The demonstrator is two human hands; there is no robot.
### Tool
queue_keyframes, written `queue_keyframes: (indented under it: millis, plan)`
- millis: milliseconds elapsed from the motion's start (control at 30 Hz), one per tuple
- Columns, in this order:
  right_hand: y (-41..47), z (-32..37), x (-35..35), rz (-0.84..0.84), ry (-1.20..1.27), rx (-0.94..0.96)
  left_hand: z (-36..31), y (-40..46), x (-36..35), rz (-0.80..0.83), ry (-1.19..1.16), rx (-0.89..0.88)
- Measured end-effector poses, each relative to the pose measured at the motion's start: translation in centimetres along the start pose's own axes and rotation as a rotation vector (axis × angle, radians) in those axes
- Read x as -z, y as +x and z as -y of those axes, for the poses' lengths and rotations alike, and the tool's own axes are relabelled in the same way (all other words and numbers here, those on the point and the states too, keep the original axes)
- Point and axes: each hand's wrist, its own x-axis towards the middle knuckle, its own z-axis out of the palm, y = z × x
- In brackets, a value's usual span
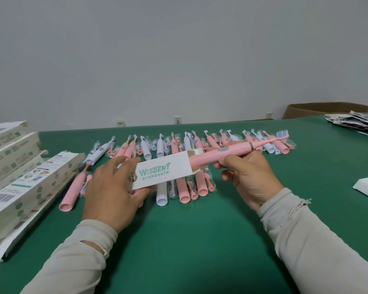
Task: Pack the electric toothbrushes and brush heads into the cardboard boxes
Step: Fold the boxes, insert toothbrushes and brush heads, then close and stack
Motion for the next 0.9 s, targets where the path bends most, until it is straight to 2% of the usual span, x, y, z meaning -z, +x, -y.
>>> queue_keyframes:
  millis: [400,567,700,800,900]
  plan:
    - [0.09,0.29,0.27,0.032,0.172,-0.166,0.30,0.04,-0.14,0.026,-0.014,-0.019]
    - [-0.02,0.13,0.30,0.082,0.058,-0.134,-0.07,-0.06,0.01,0.027,-0.076,-0.048]
    - [-0.23,-0.21,-0.16,0.168,-0.068,-0.183,0.06,-0.06,-0.22,0.026,-0.069,-0.055]
    - [0.00,0.06,0.02,0.028,0.084,-0.201,0.32,0.06,-0.27,-0.004,-0.053,0.010]
    - [0.54,0.15,0.63,-0.159,0.233,-0.137,0.28,0.04,-0.32,-0.018,-0.031,0.026]
